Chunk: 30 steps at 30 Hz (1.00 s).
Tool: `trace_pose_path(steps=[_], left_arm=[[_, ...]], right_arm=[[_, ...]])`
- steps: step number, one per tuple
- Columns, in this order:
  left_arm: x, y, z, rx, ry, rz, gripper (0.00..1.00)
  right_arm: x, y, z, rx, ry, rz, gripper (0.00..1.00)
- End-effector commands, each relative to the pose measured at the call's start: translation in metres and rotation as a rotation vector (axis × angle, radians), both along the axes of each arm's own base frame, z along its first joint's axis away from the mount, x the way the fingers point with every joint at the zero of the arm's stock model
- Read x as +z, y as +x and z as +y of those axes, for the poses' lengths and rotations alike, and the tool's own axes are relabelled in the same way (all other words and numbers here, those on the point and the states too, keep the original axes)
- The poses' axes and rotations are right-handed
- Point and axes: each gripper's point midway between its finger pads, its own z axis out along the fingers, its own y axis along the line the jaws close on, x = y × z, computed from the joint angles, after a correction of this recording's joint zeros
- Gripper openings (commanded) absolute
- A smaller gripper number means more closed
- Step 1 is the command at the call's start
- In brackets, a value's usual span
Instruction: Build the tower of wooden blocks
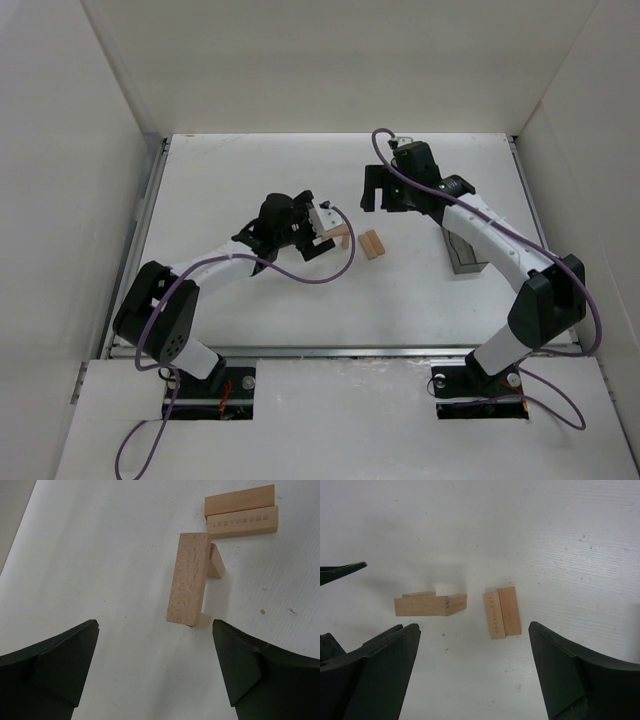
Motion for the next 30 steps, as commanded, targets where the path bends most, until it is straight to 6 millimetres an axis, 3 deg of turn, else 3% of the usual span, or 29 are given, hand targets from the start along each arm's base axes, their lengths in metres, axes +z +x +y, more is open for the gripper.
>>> trace_pose_path(steps=[1,30], left_arm=[[0.024,0.016,-0.006,-0.009,-0.034,-0.07,0.96],[0.031,0.03,0.0,0.019,-0.043,-0.088,0.96]], right_arm=[[0.027,0.018,0.006,0.011,0.039,-0.085,0.95],[0.024,0.021,0.007,0.016,0.045,-0.072,0.95]])
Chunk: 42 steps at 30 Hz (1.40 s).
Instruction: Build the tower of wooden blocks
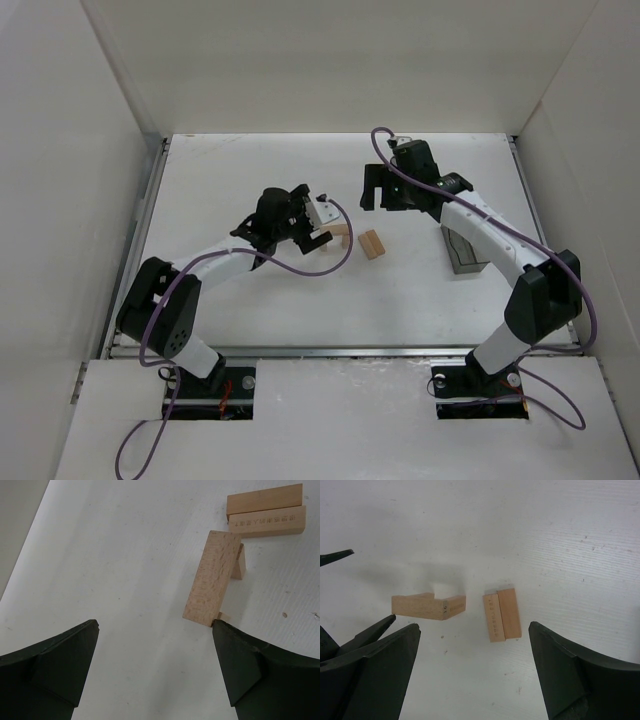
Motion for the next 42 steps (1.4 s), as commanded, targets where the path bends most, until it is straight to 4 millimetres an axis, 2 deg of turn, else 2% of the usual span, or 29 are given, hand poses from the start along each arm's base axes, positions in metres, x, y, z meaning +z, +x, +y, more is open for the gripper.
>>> trace_pose_path(steps=[1,4,12,19,21,22,23,27,28,29,33,35,36,37,39,42], left_arm=[[0.027,0.013,-0.006,-0.011,-0.041,-0.073,0.96],[0.031,0.014,-0.007,-0.011,-0.046,-0.081,0.96],[0.021,0.0,-0.01,-0.064,-0.036,-0.029,0.96],[0.03,-0.009,-0.011,-0.09,-0.052,-0.031,0.96],[0.035,-0.009,-0.01,-0.094,-0.052,-0.048,0.96],[0.035,-0.011,-0.009,-0.094,-0.053,-0.05,0.96],[0.039,-0.013,-0.008,-0.094,-0.055,-0.054,0.96],[0.046,-0.016,0.001,-0.066,-0.042,-0.08,0.96],[0.05,-0.015,0.002,-0.058,-0.044,-0.091,0.95],[0.054,-0.018,0.005,-0.044,-0.054,-0.094,0.95],[0.058,-0.02,0.017,0.044,-0.094,-0.094,0.93],[0.057,-0.023,0.022,0.061,-0.09,-0.101,0.87],[0.049,-0.026,0.024,0.061,-0.081,-0.085,0.85],[0.055,-0.027,0.024,0.061,-0.088,-0.098,0.84],[0.046,-0.032,0.027,0.065,-0.083,-0.074,0.83],[0.049,-0.033,0.031,0.098,-0.103,-0.071,0.83]], right_arm=[[0.028,0.014,0.005,0.01,0.038,-0.085,0.95],[0.028,0.014,0.005,0.01,0.038,-0.085,0.95],[0.028,0.014,0.007,0.017,0.043,-0.082,0.95],[0.024,0.014,0.009,0.025,0.045,-0.07,0.95],[0.028,0.015,0.01,0.025,0.049,-0.079,0.95],[0.023,0.014,0.009,0.025,0.041,-0.062,0.95],[0.027,0.018,0.004,-0.003,0.021,-0.076,0.95],[-0.004,0.024,-0.02,-0.065,-0.125,0.011,0.92],[-0.016,0.017,-0.027,-0.075,-0.172,0.066,0.88],[-0.032,0.017,-0.031,-0.083,-0.21,0.111,0.79],[-0.067,-0.002,-0.038,-0.071,-0.255,0.204,0.66],[-0.077,-0.011,-0.036,-0.048,-0.227,0.212,0.65],[-0.078,-0.014,-0.034,-0.038,-0.213,0.212,0.63],[-0.078,-0.016,-0.031,-0.024,-0.193,0.211,0.63],[-0.08,-0.017,-0.03,-0.011,-0.193,0.214,0.63],[-0.103,-0.017,-0.033,-0.02,-0.231,0.258,0.63]])
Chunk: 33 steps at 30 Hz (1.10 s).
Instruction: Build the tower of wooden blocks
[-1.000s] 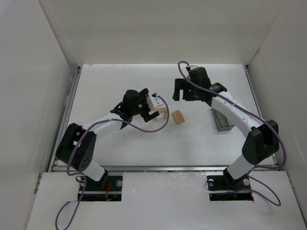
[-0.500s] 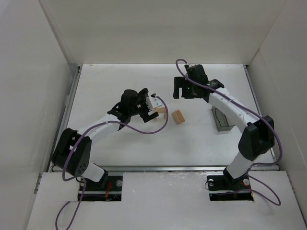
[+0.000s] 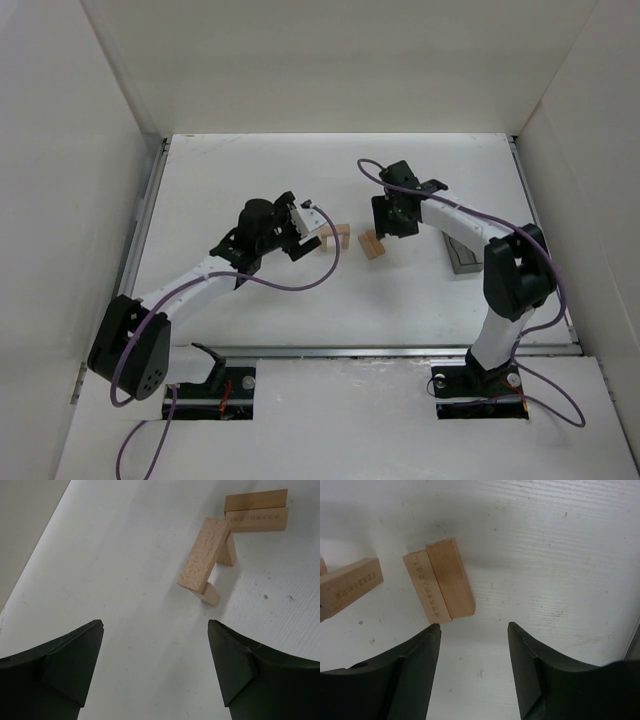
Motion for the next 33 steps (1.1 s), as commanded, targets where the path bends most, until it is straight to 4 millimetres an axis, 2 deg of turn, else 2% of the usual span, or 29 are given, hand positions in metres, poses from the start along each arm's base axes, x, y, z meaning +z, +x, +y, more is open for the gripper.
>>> trace_pose_path(steps=[1,7,12,19,21,23,27,31,33], left_arm=[[0.017,-0.003,0.005,0.04,-0.061,-0.029,0.83],[0.018,-0.006,0.01,0.057,-0.065,-0.05,0.83],[0.022,-0.005,0.016,0.095,-0.09,-0.079,0.83],[0.02,-0.007,0.021,0.112,-0.092,-0.093,0.84],[0.016,-0.008,0.021,0.112,-0.087,-0.086,0.84],[0.022,-0.008,0.021,0.115,-0.104,-0.096,0.84],[0.022,-0.008,0.021,0.115,-0.104,-0.096,0.85],[0.021,-0.007,0.022,0.123,-0.102,-0.098,0.85],[0.021,-0.007,0.022,0.123,-0.102,-0.098,0.85]], right_arm=[[-0.001,0.011,0.002,0.012,-0.004,-0.028,0.61],[-0.011,0.017,0.01,0.084,-0.008,-0.038,0.6],[-0.03,0.01,0.018,0.108,-0.002,0.018,0.6],[-0.047,0.011,0.015,0.112,-0.031,0.05,0.57],[-0.044,0.012,0.02,0.121,-0.027,0.041,0.57],[-0.048,0.011,0.02,0.111,-0.027,0.051,0.56],[-0.047,0.018,0.014,0.062,-0.059,0.03,0.51],[-0.045,0.026,0.018,0.061,-0.055,0.023,0.5],[-0.046,0.027,0.019,0.061,-0.056,0.024,0.43]])
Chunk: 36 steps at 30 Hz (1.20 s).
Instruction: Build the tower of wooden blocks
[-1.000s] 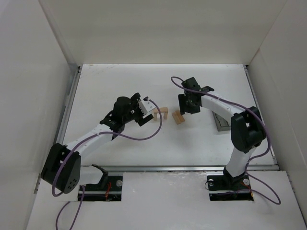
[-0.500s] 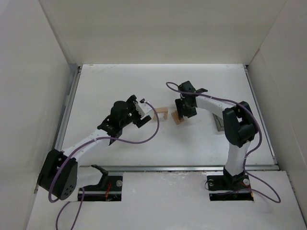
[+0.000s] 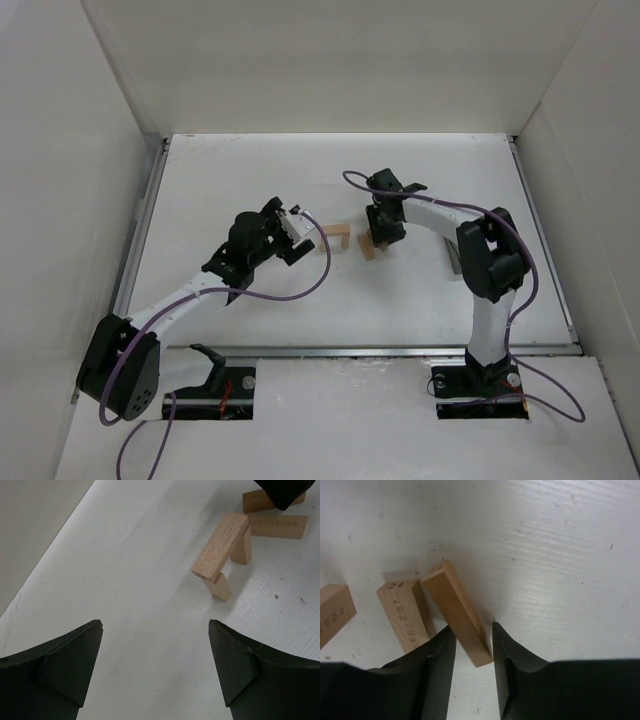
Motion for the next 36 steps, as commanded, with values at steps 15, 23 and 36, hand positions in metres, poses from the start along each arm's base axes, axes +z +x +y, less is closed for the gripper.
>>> trace_pose_path(steps=[15,23,36], left_arm=[[0.055,0.009,-0.014,-0.015,-0.119,-0.064,0.85],[0.217,-0.017,-0.073,-0.331,-0.424,-0.108,0.87],[0.32,-0.052,-0.134,-0.603,-0.554,0.096,0.99]], right_arm=[[0.146,0.034,-0.01,-0.062,0.057,-0.5,0.0],[0.341,-0.011,-0.02,-0.054,0.181,-1.167,0.0],[0.366,-0.034,0.017,0.081,0.106,-1.256,0.0]])
